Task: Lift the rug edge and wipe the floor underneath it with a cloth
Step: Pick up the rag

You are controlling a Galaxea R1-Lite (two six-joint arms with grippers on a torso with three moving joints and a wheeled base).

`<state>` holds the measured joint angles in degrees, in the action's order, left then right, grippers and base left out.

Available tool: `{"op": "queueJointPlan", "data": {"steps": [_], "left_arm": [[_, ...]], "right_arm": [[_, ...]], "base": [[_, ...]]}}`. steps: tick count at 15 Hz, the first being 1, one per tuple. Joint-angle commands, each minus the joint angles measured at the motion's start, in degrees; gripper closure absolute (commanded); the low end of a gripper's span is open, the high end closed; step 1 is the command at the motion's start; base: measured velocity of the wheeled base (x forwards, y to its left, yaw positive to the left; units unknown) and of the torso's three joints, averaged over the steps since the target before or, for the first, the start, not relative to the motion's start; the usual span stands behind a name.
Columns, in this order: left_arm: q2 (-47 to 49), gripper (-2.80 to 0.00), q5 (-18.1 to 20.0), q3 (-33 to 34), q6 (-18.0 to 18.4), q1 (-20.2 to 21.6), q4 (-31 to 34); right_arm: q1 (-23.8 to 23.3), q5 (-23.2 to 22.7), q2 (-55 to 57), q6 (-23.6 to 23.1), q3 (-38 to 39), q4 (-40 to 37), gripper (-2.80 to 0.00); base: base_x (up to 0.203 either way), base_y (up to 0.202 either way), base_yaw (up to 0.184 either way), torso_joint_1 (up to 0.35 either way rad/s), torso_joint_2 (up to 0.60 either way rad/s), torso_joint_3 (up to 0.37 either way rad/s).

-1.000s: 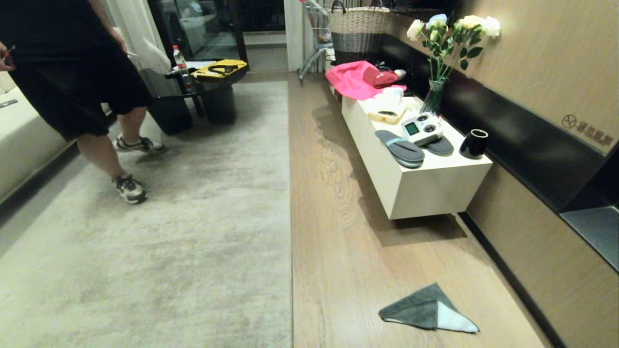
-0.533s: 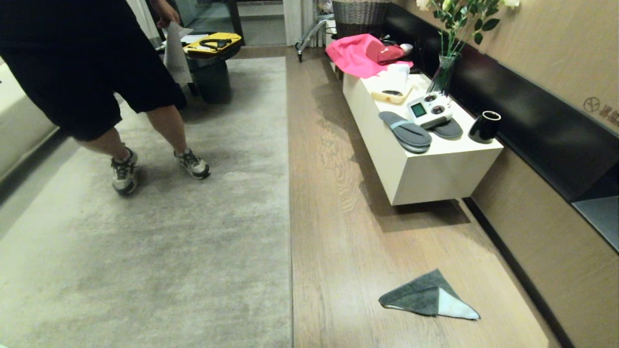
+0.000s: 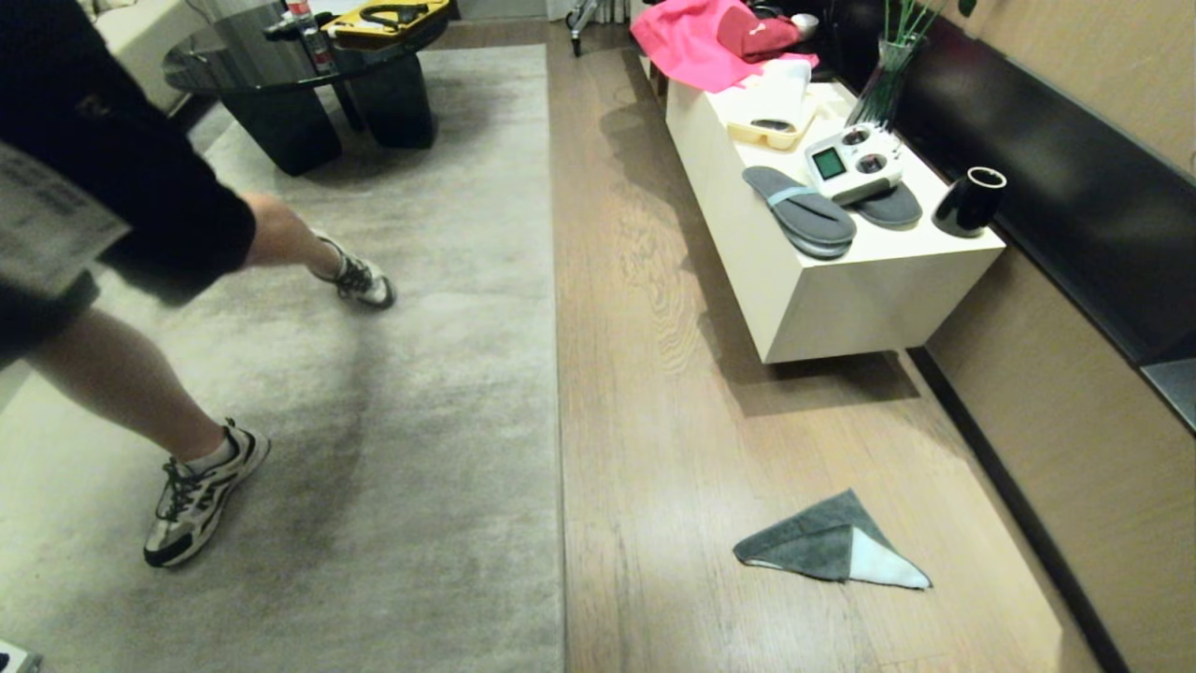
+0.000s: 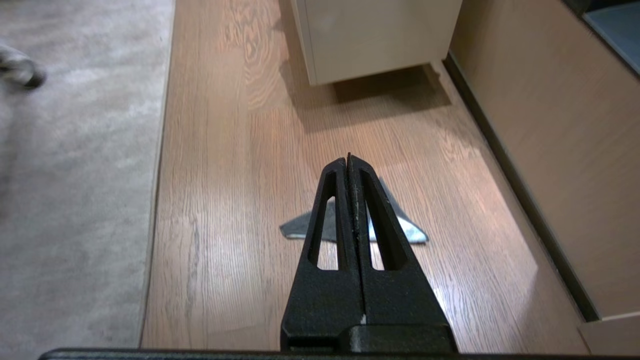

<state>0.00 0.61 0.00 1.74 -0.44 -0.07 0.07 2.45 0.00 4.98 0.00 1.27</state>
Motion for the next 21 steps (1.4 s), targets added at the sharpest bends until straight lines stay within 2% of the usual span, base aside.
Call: {"op": "queueJointPlan", "data": {"steps": [1, 21], "left_arm": [[0.00, 0.00, 0.00, 0.00, 0.01, 0.00, -0.01], [0.00, 0.00, 0.09, 0.00, 0.01, 0.00, -0.01]], "right_arm": [[0.01, 0.01, 0.00, 0.03, 0.00, 0.05, 0.00], [0.01, 0.01, 0.00, 0.03, 0.00, 0.05, 0.00]], "base": [[0.000, 0.000, 0.000, 0.010, 0.01, -0.194], [0.000, 0.000, 0.000, 0.003, 0.00, -0.196]]}}
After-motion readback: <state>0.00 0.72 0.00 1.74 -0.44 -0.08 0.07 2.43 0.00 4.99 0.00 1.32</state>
